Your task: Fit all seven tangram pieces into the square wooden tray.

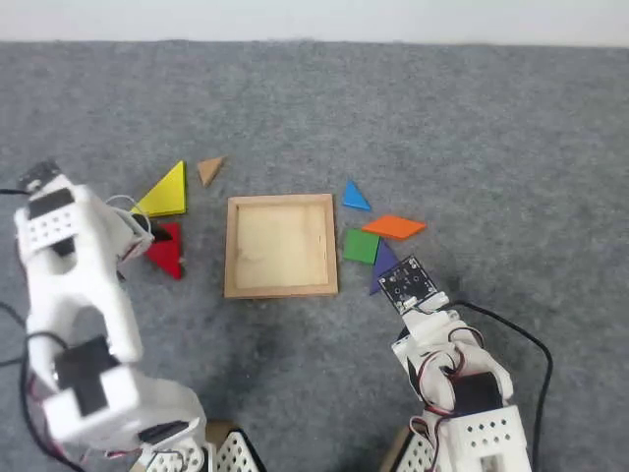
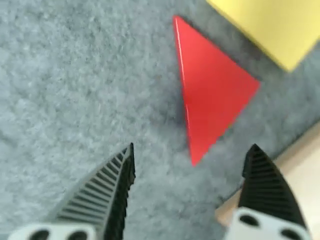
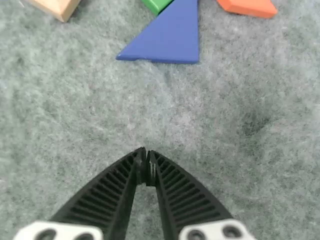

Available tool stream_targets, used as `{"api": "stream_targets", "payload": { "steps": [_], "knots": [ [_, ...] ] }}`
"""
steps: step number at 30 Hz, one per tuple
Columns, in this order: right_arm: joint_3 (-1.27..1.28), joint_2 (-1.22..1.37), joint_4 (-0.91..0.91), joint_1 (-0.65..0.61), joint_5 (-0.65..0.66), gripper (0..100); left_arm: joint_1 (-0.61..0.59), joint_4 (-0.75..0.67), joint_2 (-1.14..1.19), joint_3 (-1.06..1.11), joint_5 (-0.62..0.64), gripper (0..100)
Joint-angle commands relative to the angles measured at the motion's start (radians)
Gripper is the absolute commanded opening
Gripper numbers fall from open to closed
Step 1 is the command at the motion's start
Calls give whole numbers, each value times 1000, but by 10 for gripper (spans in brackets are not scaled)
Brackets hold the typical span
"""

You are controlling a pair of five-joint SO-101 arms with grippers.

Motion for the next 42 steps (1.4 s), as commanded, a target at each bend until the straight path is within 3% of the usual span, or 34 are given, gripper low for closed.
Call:
{"api": "stream_targets", "payload": {
  "steps": [1,11,28,36,42],
  "knots": [
    [3,7,2,10,-5,6,11,-15,106,-140,91,335],
    [3,7,2,10,-5,6,29,-84,226,-174,167,335],
    [3,7,2,10,-5,6,83,-25,351,-311,164,334],
    [3,7,2,10,-5,6,87,-28,315,-318,-21,334],
    [3,7,2,10,-5,6,92,-28,316,-447,-173,334]
  ]
}}
